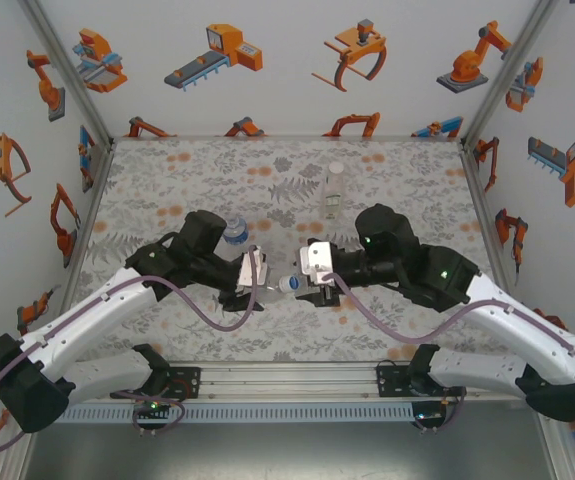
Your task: Screw on the bottle caps
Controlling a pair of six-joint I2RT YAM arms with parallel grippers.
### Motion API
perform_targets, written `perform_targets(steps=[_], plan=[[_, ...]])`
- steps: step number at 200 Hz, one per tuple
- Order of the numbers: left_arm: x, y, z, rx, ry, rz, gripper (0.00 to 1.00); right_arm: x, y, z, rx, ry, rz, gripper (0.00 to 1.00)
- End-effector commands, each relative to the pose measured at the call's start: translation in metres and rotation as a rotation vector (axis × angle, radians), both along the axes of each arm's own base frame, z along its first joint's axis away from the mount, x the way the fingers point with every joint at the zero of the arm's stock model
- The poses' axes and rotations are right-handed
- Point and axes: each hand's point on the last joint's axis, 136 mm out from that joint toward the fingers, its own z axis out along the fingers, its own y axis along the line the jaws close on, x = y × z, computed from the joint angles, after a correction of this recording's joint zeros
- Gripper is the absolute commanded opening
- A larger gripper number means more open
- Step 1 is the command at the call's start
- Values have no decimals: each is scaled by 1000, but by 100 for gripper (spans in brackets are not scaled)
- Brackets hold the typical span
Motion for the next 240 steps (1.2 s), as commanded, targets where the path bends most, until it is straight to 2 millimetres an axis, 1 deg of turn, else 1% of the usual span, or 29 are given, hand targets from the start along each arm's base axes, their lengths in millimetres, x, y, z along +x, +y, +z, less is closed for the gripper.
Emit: perform_targets(steps=[1,18,32,51,72,107,127,142,153,163,182,203,219,240], plan=[[-9,-1,13,-39,-9,-51,3,-8,3,8,37,-74,79,53],[-10,-1,12,-36,-6,-52,3,-10,4,9,51,-71,99,49],[-9,-1,12,-35,-7,-50,3,-12,5,9,60,-70,109,48],[-10,-1,12,-35,-7,-51,3,-12,8,6,57,-61,118,47],[-10,-1,12,-36,-7,-52,3,-11,11,4,52,-55,122,43],[-10,-1,12,-35,-9,-50,3,-11,12,-1,42,-44,124,39],[-10,-1,13,-36,-9,-50,3,-10,11,-1,39,-38,114,25],[-9,-1,13,-35,-9,-47,3,-9,11,-1,42,-13,96,10],[-8,-1,14,-34,-14,-39,3,-5,13,0,50,31,51,1],[-7,0,13,-28,-16,-32,3,2,14,1,65,110,-19,0],[-3,0,13,-18,-23,-10,3,20,15,2,124,319,-213,0],[0,-1,13,-17,-30,5,3,46,11,4,241,587,-462,0],[2,-1,12,-15,-38,15,3,60,6,-2,312,820,-624,0],[7,-1,9,-7,-46,39,3,72,2,-11,367,1110,-796,0]])
